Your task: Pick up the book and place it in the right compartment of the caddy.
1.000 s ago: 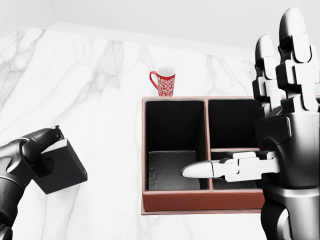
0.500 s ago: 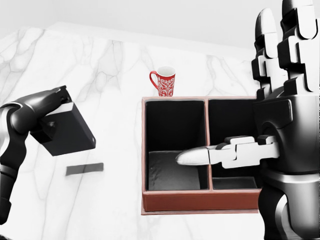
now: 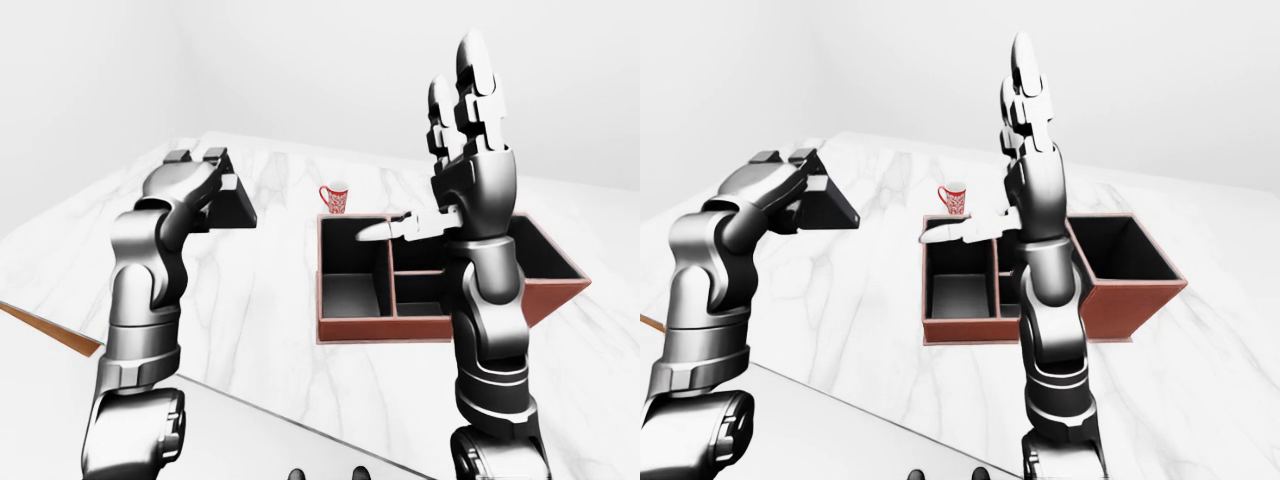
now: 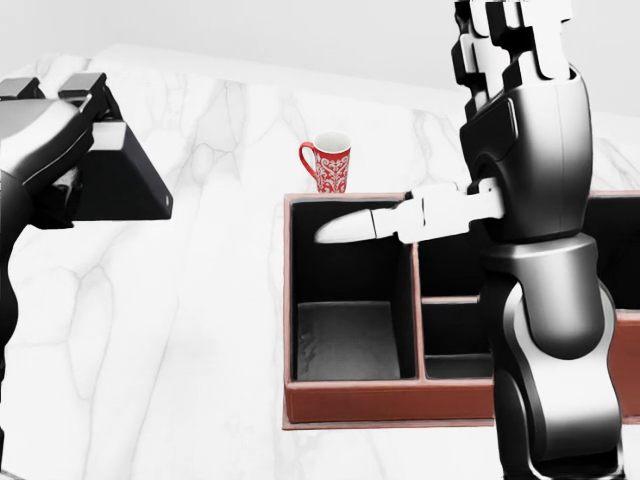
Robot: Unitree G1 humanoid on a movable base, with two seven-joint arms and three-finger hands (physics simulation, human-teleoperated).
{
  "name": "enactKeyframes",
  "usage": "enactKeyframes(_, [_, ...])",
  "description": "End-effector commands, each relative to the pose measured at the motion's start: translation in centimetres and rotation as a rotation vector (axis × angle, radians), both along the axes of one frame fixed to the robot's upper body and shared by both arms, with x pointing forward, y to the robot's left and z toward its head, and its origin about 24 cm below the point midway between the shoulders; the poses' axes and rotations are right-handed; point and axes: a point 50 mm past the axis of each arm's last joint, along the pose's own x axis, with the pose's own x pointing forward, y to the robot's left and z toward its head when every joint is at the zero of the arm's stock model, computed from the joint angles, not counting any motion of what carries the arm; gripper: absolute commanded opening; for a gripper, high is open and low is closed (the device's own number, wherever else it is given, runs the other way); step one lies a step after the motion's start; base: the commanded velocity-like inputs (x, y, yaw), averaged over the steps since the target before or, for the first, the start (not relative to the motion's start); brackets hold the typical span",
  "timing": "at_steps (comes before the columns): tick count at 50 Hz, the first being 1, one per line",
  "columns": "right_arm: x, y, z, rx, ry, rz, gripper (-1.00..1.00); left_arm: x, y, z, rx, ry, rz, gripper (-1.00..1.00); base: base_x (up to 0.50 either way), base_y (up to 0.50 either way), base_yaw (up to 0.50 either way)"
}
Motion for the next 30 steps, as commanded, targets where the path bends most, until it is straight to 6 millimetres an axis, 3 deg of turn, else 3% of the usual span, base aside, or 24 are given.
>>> enactKeyframes(1, [2.5,0.9,0.7,-0.048,0.033,0.011,1.00,-2.5,0.0,3.9,0.095,-0.208,0.058,-1.00,0.00,0.00,0.00])
enactKeyframes(15, [5.5,1.2,-0.6,-0.054,0.161,0.016,1.00,-5.3,-2.0,7.6,0.117,-0.420,0.024,-1.00,0.00,0.00,0.00])
enactKeyframes(30, [6.9,1.1,-3.0,-0.034,0.279,-0.013,1.00,-7.3,-3.6,9.2,0.112,-0.546,-0.018,-1.00,0.00,0.00,0.00])
